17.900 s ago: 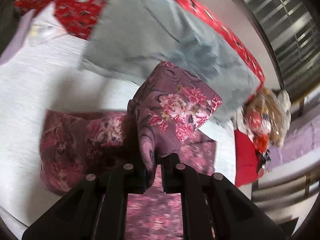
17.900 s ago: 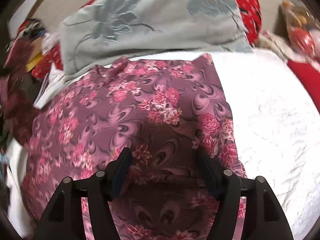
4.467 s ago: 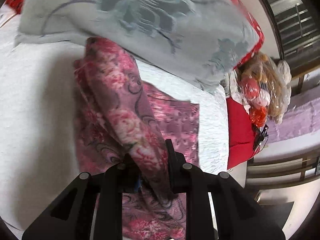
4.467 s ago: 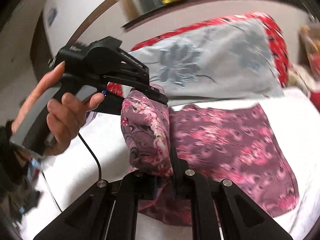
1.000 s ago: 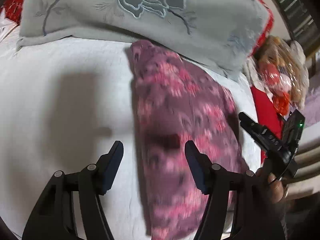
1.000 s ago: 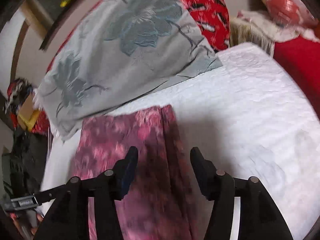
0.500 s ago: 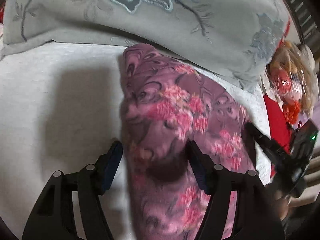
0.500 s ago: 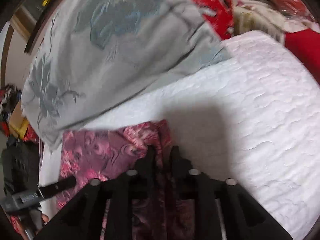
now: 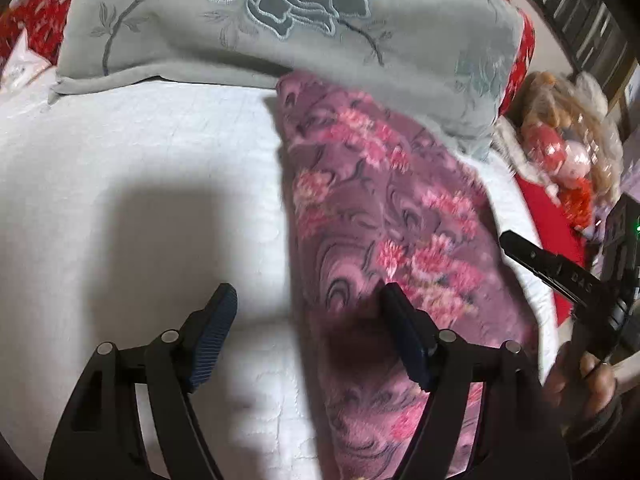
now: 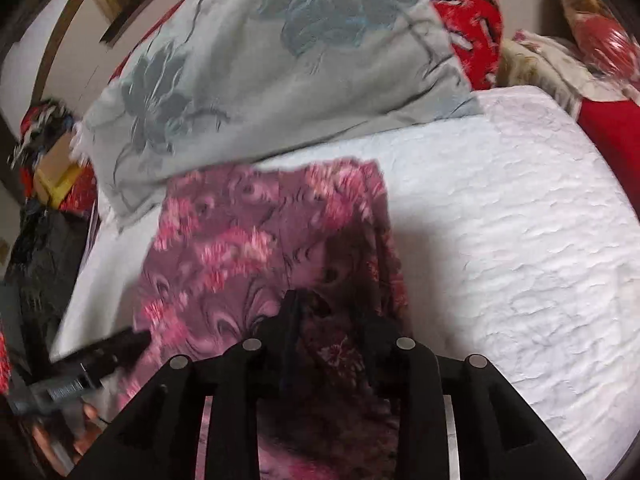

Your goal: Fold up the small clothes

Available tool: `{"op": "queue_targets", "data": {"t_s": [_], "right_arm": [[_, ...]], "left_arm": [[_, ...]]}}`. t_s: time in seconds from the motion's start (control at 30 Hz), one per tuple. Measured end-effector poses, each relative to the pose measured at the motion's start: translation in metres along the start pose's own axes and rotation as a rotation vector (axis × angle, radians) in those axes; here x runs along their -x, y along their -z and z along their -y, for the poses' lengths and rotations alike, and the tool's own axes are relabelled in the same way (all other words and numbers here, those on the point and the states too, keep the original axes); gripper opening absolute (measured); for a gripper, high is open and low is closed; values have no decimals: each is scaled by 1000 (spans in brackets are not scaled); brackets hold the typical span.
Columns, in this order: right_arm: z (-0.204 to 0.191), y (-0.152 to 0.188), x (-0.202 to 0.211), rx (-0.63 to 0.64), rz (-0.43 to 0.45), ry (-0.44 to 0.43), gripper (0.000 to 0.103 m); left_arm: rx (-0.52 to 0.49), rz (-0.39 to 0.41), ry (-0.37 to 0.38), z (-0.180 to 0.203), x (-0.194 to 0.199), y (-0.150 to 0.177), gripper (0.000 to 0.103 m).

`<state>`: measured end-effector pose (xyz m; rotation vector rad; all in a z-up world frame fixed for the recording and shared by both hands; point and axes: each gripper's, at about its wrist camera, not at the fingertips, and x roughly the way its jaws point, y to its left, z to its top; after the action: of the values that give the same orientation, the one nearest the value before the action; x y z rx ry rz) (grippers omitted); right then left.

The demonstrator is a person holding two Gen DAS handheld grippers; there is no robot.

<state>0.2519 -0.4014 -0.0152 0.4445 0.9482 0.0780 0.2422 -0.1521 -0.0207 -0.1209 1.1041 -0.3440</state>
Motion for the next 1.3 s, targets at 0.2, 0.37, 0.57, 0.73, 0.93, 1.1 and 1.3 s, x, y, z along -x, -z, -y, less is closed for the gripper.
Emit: {"op": "queue_targets", "data": {"t_s": [0.2, 0.37, 0.57, 0.73, 0.93, 1.1, 1.3], "right_arm": [[5, -38, -7, -105, 48, 72, 42], [-1, -51, -42, -131, 3, 118, 12], [2, -53, -44, -146, 26, 148, 12], [-5, -41, -11, -126, 64, 93, 17], [3, -7, 15, -89, 24, 106, 41], [16, 4, 4, -157, -29, 65, 48], [9, -8, 16, -122, 49, 11, 8]], "left_arm": [[-38, 57, -49, -10, 6, -15, 75], [-76, 62, -64, -5, 3, -15, 75], [-46, 36, -41, -9, -1, -17, 75], [-53, 36, -50, -8, 2, -16, 75], [-70, 23, -49, -8, 9, -12, 75], [-46, -35, 52, -13, 7, -13, 75], [-28, -68, 82, -16, 1, -13, 75]]}}
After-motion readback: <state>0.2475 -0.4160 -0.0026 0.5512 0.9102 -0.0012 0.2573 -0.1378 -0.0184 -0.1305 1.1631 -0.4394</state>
